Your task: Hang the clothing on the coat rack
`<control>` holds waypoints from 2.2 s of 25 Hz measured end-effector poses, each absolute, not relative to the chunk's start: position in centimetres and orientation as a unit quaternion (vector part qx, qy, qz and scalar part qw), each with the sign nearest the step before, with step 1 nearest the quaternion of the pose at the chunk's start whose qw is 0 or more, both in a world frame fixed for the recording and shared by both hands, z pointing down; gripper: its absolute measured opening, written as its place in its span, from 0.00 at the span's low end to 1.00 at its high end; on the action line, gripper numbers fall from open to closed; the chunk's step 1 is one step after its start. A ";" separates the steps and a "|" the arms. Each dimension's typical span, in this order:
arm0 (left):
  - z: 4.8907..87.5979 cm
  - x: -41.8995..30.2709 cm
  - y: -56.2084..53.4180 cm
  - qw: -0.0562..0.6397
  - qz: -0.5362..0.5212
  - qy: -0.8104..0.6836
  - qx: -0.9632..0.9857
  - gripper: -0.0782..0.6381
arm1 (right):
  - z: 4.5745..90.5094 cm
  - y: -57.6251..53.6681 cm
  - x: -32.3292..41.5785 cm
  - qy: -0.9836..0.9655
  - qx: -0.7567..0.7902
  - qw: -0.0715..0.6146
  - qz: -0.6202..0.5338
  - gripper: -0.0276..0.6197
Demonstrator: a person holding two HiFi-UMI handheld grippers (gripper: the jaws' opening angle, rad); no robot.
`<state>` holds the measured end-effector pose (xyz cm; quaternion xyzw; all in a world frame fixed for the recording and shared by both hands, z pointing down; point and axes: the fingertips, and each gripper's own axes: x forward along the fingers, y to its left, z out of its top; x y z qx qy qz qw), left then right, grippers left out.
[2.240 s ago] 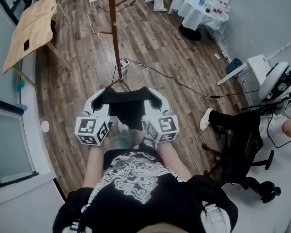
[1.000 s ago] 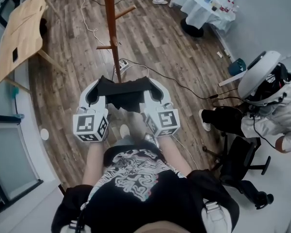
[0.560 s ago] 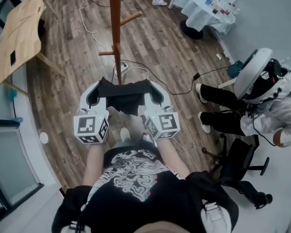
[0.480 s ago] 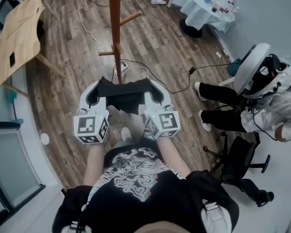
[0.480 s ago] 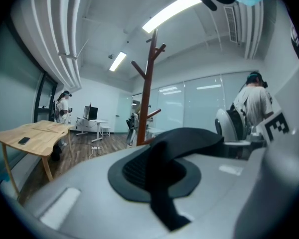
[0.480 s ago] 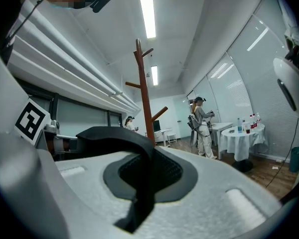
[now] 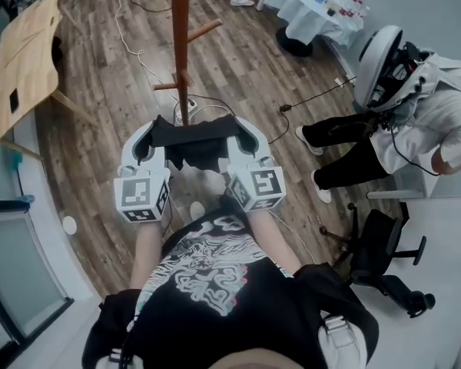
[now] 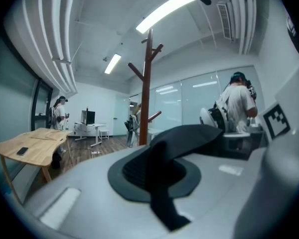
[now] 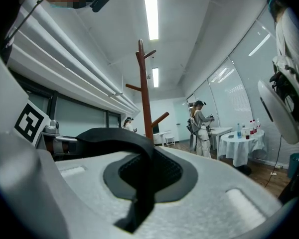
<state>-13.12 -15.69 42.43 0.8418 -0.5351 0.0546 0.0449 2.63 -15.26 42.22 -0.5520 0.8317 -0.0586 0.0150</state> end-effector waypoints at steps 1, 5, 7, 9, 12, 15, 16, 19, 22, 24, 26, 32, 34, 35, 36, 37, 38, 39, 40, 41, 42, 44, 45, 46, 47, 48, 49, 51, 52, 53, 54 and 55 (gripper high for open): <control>42.3 -13.2 -15.9 0.047 0.054 -0.534 0.843 0.12 | 42.0 -15.4 2.5 0.832 -0.552 0.015 -0.056 0.07; 42.1 -13.0 -16.9 0.053 0.056 -0.527 0.846 0.12 | 41.4 -16.4 2.8 0.830 -0.555 0.012 -0.051 0.07; 42.2 -12.8 -17.5 0.053 0.058 -0.528 0.846 0.12 | 41.5 -17.1 3.0 0.831 -0.554 0.013 -0.054 0.07; 42.4 -12.5 -18.1 0.054 0.059 -0.529 0.845 0.12 | 41.6 -17.6 3.3 0.832 -0.551 0.017 -0.058 0.07; 42.3 -12.3 -18.9 0.053 0.066 -0.527 0.846 0.12 | 41.4 -18.5 3.4 0.834 -0.548 0.018 -0.056 0.07; 41.8 -12.5 -20.0 0.047 0.067 -0.527 0.846 0.12 | 41.0 -19.8 3.2 0.835 -0.547 0.020 -0.051 0.07; 41.8 -12.7 -20.4 0.047 0.067 -0.528 0.845 0.12 | 40.9 -20.3 3.1 0.836 -0.546 0.019 -0.048 0.07; 42.1 -12.8 -21.5 0.053 0.068 -0.532 0.842 0.12 | 41.0 -21.5 3.0 0.839 -0.542 0.016 -0.046 0.07; 42.1 -12.5 -22.2 0.053 0.067 -0.530 0.843 0.12 | 41.0 -22.2 3.3 0.839 -0.542 0.018 -0.049 0.07; 41.8 -12.5 -22.7 0.050 0.066 -0.527 0.846 0.12 | 40.9 -22.8 3.3 0.838 -0.542 0.023 -0.052 0.07; 41.5 -12.8 -23.4 0.048 0.065 -0.527 0.846 0.12 | 40.7 -23.6 3.1 0.839 -0.541 0.027 -0.052 0.07; 41.7 -13.1 -25.6 0.055 0.067 -0.530 0.843 0.12 | 40.6 -25.9 2.8 0.841 -0.538 0.025 -0.052 0.07; 42.0 -13.3 -26.2 0.058 0.069 -0.531 0.843 0.12 | 40.8 -26.5 2.6 0.842 -0.536 0.023 -0.053 0.07; 42.1 -13.4 -26.5 0.058 0.070 -0.532 0.842 0.12 | 40.9 -26.8 2.6 0.843 -0.534 0.022 -0.053 0.07; 42.1 -13.4 -26.9 0.059 0.071 -0.533 0.841 0.12 | 40.9 -27.2 2.5 0.844 -0.533 0.021 -0.053 0.07; 42.1 -13.4 -27.2 0.059 0.071 -0.534 0.841 0.12 | 40.9 -27.6 2.6 0.845 -0.532 0.021 -0.054 0.07; 42.1 -13.3 -27.5 0.059 0.071 -0.535 0.840 0.12 | 40.9 -27.9 2.7 0.845 -0.532 0.022 -0.054 0.07; 42.1 -13.2 -27.8 0.059 0.070 -0.535 0.840 0.12 | 40.9 -28.3 2.7 0.845 -0.532 0.023 -0.055 0.07; 42.1 -13.2 -28.1 0.060 0.069 -0.536 0.839 0.12 | 41.0 -28.6 2.7 0.846 -0.530 0.024 -0.055 0.07; 42.1 -13.3 -28.4 0.060 0.069 -0.538 0.838 0.12 | 41.0 -28.9 2.7 0.847 -0.529 0.025 -0.055 0.07; 42.2 -13.4 -28.6 0.061 0.069 -0.539 0.838 0.12 | 41.0 -29.2 2.6 0.848 -0.527 0.025 -0.056 0.07; 42.3 -13.5 -29.0 0.063 0.069 -0.540 0.836 0.12 | 41.0 -29.7 2.5 0.849 -0.525 0.026 -0.055 0.07; 42.3 -13.6 -29.2 0.063 0.069 -0.541 0.836 0.12 | 41.0 -30.0 2.4 0.849 -0.525 0.026 -0.055 0.07; 42.3 -13.6 -29.4 0.063 0.069 -0.541 0.836 0.12 | 41.0 -30.2 2.3 0.850 -0.524 0.028 -0.054 0.07; 42.2 -13.7 -29.5 0.063 0.068 -0.541 0.836 0.12 | 40.9 -30.3 2.3 0.850 -0.522 0.029 -0.054 0.07; 42.2 -13.7 -29.6 0.063 0.067 -0.542 0.835 0.12 | 40.8 -30.5 2.2 0.851 -0.521 0.029 -0.053 0.07; 42.2 -13.8 -29.6 0.063 0.067 -0.544 0.834 0.12 | 40.8 -30.6 2.1 0.853 -0.519 0.030 -0.053 0.07; 42.3 -14.0 -29.8 0.064 0.067 -0.546 0.833 0.12 | 40.8 -30.9 1.9 0.854 -0.516 0.030 -0.052 0.07; 42.3 -14.2 -29.9 0.064 0.067 -0.547 0.832 0.12 | 40.8 -31.0 1.8 0.855 -0.515 0.030 -0.053 0.07; 42.3 -14.3 -30.1 0.065 0.067 -0.547 0.832 0.12 | 40.8 -31.3 1.7 0.855 -0.515 0.030 -0.053 0.07; 42.3 -14.4 -30.4 0.065 0.066 -0.547 0.832 0.12 | 40.8 -31.6 1.6 0.856 -0.514 0.029 -0.052 0.07; 42.3 -14.6 -30.8 0.065 0.066 -0.548 0.832 0.12 | 40.8 -31.9 1.4 0.856 -0.513 0.029 -0.051 0.07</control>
